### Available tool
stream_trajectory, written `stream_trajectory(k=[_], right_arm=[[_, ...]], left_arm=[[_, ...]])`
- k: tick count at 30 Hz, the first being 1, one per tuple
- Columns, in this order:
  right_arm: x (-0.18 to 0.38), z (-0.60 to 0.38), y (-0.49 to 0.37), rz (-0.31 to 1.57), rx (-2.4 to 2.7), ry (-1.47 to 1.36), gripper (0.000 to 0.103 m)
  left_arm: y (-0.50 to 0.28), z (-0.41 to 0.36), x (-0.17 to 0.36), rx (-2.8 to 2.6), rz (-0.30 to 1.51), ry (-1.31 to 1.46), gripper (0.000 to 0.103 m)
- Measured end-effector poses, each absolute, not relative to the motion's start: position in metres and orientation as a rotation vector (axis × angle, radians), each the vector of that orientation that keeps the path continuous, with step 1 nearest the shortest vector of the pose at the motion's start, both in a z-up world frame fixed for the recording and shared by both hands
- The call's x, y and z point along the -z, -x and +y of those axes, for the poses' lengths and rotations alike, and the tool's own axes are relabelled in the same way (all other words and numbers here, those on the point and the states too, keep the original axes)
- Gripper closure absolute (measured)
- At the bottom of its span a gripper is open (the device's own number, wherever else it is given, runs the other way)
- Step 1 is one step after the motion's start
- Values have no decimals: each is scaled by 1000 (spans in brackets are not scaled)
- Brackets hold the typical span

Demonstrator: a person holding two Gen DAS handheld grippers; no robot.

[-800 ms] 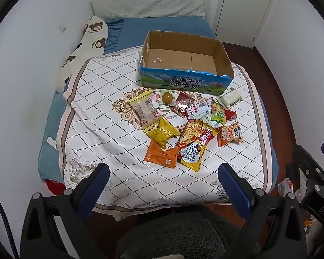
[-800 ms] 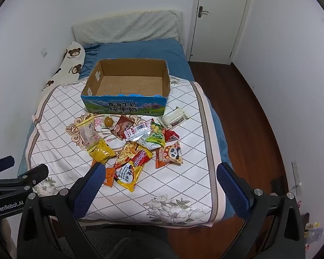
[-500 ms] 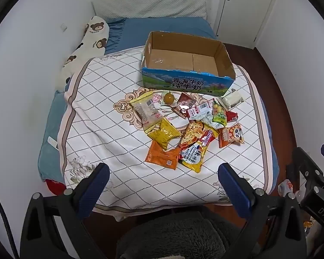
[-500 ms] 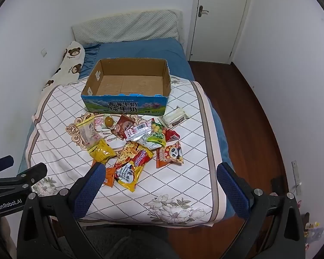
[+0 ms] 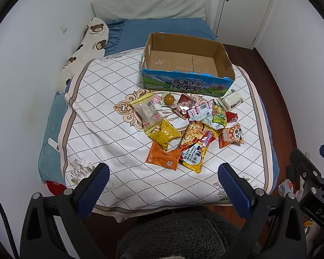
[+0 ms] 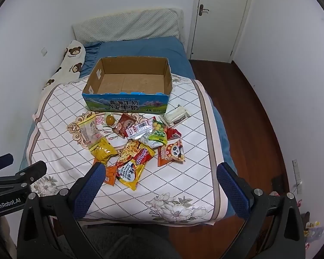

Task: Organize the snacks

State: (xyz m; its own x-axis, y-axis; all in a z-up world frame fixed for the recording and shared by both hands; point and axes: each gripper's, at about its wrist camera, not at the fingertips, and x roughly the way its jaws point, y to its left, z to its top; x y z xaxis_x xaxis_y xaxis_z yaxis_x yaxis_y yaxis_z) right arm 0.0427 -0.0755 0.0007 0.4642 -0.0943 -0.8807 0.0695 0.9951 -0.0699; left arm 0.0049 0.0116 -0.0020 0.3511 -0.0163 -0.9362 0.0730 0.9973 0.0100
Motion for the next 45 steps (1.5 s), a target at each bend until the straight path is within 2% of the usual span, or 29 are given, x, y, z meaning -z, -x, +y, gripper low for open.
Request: stream_trajectory(k=[45], right_arm=[[-11, -72, -43, 1084, 91, 8, 0]], left_arm=[[7, 8, -2, 60, 1199, -60, 0]])
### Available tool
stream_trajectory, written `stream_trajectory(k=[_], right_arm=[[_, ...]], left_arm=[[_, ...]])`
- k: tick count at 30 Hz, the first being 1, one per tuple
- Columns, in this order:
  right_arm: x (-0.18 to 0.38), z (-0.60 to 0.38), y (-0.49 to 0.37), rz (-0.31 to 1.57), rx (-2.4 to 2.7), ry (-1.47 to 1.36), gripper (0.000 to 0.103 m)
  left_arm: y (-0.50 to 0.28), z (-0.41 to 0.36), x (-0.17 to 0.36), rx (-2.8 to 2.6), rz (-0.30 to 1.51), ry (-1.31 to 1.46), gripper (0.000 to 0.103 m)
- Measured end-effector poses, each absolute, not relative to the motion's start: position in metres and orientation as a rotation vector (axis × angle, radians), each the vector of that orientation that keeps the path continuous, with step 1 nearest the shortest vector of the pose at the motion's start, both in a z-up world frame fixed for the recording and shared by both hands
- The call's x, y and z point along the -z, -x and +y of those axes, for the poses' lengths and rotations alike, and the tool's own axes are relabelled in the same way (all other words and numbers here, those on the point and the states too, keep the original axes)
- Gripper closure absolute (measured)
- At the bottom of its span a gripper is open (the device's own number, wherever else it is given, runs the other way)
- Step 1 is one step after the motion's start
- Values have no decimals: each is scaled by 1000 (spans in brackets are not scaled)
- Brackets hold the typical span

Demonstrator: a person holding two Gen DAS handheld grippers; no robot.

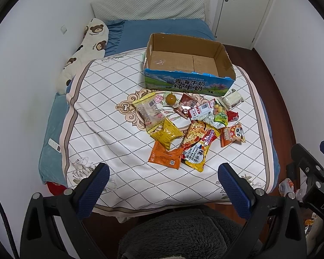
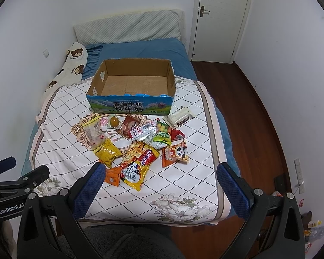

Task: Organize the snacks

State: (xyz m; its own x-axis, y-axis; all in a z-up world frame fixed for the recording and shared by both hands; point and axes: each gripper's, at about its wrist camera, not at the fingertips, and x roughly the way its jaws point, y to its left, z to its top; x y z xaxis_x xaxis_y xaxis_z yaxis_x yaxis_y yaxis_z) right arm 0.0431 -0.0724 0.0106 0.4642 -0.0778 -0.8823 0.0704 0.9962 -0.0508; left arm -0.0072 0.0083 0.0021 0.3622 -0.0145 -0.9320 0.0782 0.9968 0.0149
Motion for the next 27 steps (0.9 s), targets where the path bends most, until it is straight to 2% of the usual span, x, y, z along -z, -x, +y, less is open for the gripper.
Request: stream_trajectory(k=[27], right_arm=[[-12, -69, -43, 1086, 88, -1, 0]], left_arm=[[2, 12, -7, 62, 1193, -59, 0]])
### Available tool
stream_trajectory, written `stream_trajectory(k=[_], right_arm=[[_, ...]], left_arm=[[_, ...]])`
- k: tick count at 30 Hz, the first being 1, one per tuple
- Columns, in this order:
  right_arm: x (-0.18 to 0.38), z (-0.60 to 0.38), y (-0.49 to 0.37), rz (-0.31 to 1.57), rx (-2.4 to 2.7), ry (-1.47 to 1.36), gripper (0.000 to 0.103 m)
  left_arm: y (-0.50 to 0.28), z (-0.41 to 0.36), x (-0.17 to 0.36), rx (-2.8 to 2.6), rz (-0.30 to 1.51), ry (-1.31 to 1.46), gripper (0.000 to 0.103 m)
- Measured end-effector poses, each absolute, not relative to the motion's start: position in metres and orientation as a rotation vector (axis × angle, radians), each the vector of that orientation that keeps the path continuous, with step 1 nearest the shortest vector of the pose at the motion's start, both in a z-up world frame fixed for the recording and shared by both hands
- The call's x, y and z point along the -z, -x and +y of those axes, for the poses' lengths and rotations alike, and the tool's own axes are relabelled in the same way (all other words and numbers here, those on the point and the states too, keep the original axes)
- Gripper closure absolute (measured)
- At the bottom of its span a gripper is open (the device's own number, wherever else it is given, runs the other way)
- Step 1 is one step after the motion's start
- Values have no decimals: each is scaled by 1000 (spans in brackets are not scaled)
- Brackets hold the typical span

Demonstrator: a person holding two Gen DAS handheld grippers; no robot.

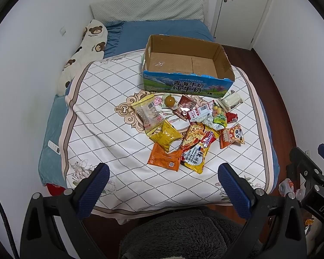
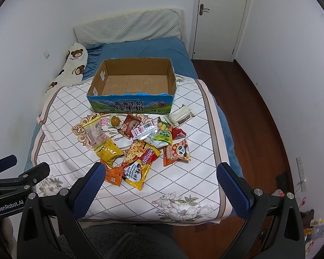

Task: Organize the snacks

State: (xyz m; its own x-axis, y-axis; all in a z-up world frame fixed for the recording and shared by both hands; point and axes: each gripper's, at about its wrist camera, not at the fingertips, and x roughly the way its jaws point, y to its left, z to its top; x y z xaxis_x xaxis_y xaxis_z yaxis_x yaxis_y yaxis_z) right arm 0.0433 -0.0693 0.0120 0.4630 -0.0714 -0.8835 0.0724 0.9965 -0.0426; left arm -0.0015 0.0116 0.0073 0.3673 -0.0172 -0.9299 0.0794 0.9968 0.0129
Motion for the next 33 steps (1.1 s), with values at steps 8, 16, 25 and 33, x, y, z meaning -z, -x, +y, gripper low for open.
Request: stream_trajectory(k=[8, 16, 25, 33], right_arm=[[65, -80, -75, 1229, 46, -157, 0], [211, -84, -123, 1409, 50, -275, 0], [337, -61, -164, 1570, 56, -371, 0], [353, -76, -154, 1559, 121, -425, 0]], left_arm=[[-43, 18, 61, -31, 1229, -155, 0], [-81, 31, 180, -62, 1360, -324, 0], [-133, 8, 261, 83, 1329, -573, 0], [-153, -35, 312, 305, 1323, -745, 18]])
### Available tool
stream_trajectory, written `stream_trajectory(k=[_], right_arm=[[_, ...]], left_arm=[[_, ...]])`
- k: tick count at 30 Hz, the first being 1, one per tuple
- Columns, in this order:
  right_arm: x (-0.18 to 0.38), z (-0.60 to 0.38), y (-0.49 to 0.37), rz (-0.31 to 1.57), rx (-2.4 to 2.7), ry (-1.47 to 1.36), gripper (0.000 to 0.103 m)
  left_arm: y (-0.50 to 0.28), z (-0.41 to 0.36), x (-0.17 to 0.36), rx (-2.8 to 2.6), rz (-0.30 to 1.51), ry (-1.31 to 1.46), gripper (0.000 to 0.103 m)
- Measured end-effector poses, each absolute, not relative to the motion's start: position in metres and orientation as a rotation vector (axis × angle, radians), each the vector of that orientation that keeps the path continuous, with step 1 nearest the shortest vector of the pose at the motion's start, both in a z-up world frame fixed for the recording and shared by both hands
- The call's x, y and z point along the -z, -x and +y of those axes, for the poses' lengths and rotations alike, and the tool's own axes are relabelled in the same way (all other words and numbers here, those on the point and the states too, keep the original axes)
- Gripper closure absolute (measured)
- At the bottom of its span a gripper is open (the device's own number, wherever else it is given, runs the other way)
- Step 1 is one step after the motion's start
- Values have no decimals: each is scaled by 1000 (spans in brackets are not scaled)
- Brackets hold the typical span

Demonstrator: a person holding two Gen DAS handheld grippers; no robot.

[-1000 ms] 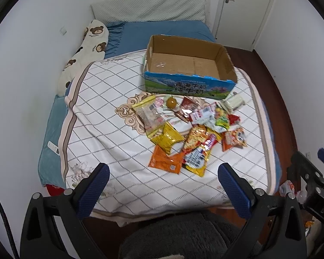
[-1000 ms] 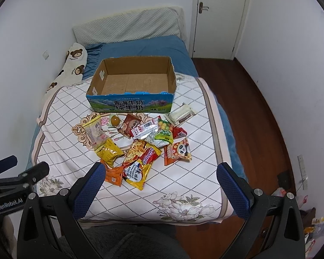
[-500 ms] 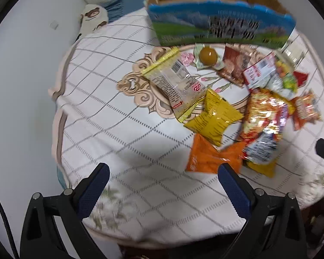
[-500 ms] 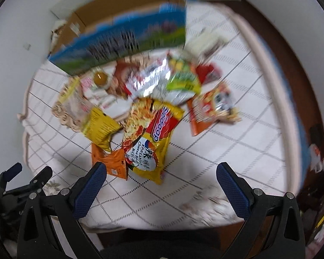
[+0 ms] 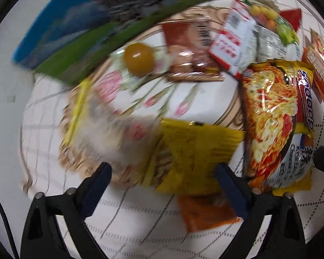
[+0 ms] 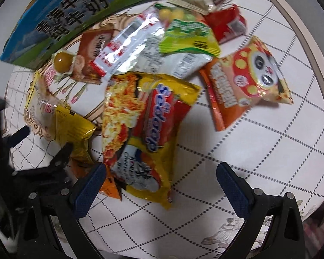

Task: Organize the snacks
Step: 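Grasp the yellow chip bag with the left tool while the right tool grasps the Sedaap noodle pack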

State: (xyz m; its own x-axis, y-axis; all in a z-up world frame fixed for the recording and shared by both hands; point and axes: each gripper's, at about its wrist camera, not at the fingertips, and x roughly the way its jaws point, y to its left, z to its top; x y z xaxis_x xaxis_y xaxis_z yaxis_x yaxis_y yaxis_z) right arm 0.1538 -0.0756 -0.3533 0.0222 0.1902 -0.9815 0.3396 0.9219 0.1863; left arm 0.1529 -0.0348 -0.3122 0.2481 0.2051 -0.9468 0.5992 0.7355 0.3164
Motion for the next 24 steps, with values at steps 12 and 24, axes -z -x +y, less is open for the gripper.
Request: stream_trajectory(k=[12, 24], right_arm=[[368, -49, -173, 1568, 114, -418, 0], [365, -55, -147, 1592, 139, -401, 0]], left_arm=[[-168, 35, 305, 193, 1467, -239, 54], [-169, -13, 342, 479, 1468, -598, 38]])
